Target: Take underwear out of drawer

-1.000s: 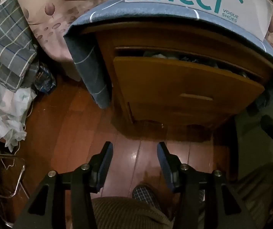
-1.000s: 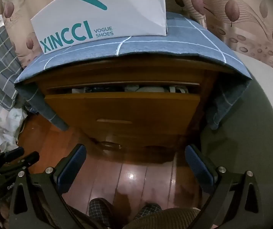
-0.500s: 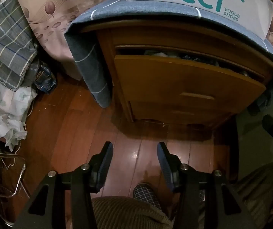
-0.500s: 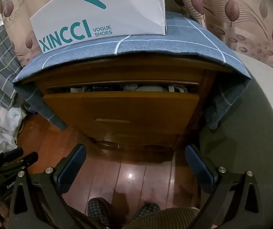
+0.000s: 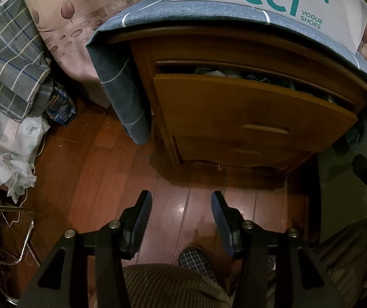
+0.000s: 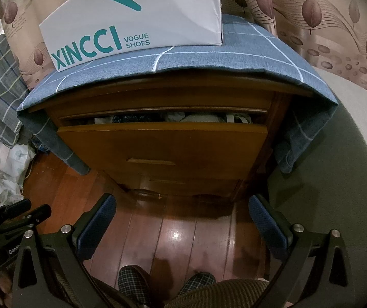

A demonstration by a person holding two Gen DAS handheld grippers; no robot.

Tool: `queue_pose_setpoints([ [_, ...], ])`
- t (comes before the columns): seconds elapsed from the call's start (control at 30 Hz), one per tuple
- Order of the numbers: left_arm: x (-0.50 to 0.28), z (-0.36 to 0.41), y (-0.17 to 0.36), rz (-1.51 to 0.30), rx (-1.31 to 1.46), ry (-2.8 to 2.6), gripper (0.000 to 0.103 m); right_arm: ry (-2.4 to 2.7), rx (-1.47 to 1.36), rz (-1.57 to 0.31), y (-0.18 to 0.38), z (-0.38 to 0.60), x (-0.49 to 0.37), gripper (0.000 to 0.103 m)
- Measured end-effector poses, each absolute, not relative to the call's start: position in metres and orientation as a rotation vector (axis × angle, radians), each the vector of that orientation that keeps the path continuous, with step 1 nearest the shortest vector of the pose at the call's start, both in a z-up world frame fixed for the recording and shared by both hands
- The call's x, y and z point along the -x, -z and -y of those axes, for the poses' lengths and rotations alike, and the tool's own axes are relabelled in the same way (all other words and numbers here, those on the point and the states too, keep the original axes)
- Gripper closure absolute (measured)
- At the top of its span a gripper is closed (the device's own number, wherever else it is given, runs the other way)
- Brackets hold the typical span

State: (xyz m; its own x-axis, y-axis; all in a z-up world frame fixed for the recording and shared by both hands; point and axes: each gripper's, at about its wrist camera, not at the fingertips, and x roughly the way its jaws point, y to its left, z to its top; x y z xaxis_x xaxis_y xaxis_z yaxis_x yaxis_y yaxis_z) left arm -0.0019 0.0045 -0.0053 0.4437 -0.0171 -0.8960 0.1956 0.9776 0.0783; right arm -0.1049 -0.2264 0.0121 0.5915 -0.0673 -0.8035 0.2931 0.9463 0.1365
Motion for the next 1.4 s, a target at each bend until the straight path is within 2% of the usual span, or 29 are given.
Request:
queue_pose_setpoints([
  [1.4, 0.0007, -0.0021, 0.0042, -1.109, -0.189, 0.121, 0.054, 0.21, -0.277, -0.916, -0.0108, 0.2287, 0.1058, 0.001],
])
